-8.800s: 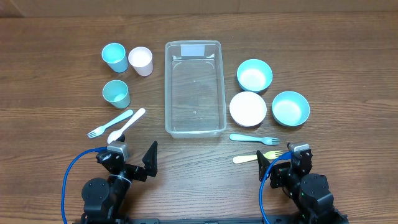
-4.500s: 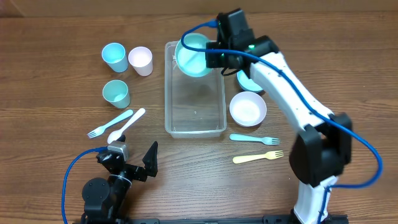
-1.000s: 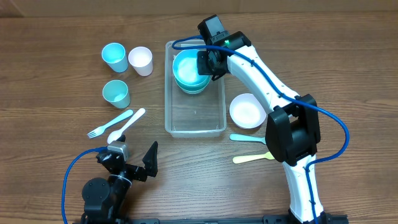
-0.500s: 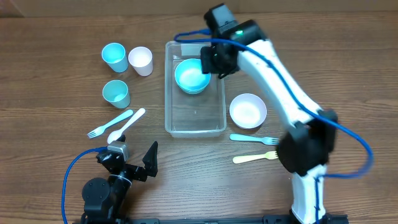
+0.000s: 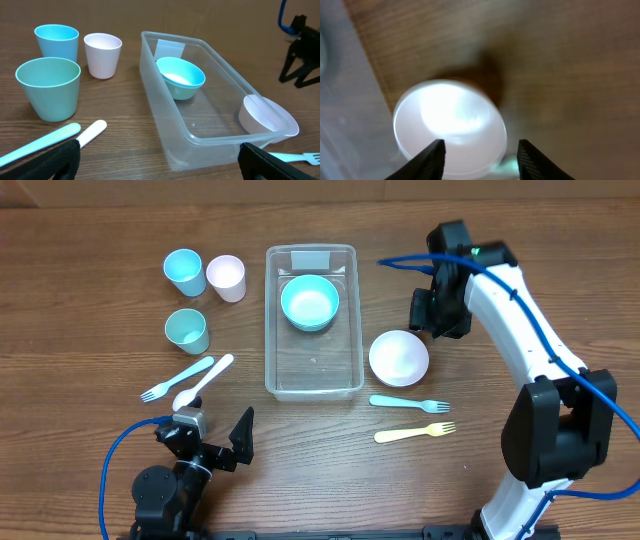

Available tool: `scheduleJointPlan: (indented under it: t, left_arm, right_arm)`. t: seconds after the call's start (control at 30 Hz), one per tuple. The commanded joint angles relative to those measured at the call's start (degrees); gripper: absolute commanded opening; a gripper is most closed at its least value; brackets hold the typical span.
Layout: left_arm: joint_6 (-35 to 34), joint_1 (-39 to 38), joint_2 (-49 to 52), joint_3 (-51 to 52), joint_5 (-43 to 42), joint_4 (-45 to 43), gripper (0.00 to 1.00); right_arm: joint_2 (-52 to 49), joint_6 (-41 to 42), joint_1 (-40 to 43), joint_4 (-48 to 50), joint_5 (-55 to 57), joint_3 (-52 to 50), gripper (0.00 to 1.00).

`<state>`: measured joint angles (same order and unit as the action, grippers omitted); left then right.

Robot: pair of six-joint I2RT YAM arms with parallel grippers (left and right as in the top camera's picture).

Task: Pack container
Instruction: 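Grasp the pink bowl with the right gripper and lift, then stack the pink bowl onto the bowls in the container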

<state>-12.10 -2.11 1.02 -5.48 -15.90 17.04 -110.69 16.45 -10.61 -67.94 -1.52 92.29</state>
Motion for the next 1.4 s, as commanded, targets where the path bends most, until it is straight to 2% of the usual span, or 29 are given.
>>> scheduleJointPlan:
  t: [0.0,0.2,0.3,0.37,0.5,0.53,0.7,0.8,0.9,0.97,1.13,1.37]
  left_arm:
    - [-0.8,0.2,-0.4,0.2,-0.6,-0.3,1.00]
    - [-0.8,0.2,-0.4,0.2,-0.6,-0.3,1.00]
    - [-0.8,0.2,-0.4,0.2,-0.6,-0.3,1.00]
    - [-0.8,0.2,-0.4,0.2,-0.6,-0.3,1.00]
    - [-0.8,0.2,-0.4,0.2,-0.6,-0.3,1.00]
    - [-0.8,0.2,-0.4,0.2,-0.6,-0.3,1.00]
    - [-0.8,0.2,-0.4,0.2,-0.6,-0.3,1.00]
    - [-0.8,0.2,-0.4,0.2,-0.6,-0.3,1.00]
    - [-0.8,0.2,-0.4,0.2,-0.6,-0.3,1.00]
    - [-0.8,0.2,-0.4,0.2,-0.6,-0.3,1.00]
    - [-0.8,0.2,-0.4,0.2,-0.6,-0.3,1.00]
    - [-0.8,0.2,-0.4,0.2,-0.6,-0.3,1.00]
  right_arm:
    - [1.2,0.3,0.9,5.7,0.0,-9.8,0.56]
    - [1.2,-0.2,3.4,15.9,-4.9,-20.5,0.65]
    - [1.2,-0.2,3.3,19.4,-6.0,-22.9,0.64]
    - [1.0,-0.2,3.3,21.2,-7.2,-24.2,0.54]
    - [0.7,-0.1,3.3,21.6,-7.6,-24.4,0.10]
    - [0.8,-0.1,3.3,21.6,-7.6,-24.3,0.04]
    - [1.1,0.5,3.4,13.4,-6.8,-12.5,0.04]
    - [1.2,3.4,3.4,5.4,-0.6,1.4,0.04]
    - [1.2,3.4,2.9,-0.8,-0.1,16.3,0.04]
    - [1.4,3.3,-0.2,-2.0,-0.3,22.2,0.04]
    - [-0.9,-3.1,-11.6,3.3,0.2,22.2,0.04]
    - [-10.4,-3.2,-13.6,12.7,-5.2,21.4,0.04]
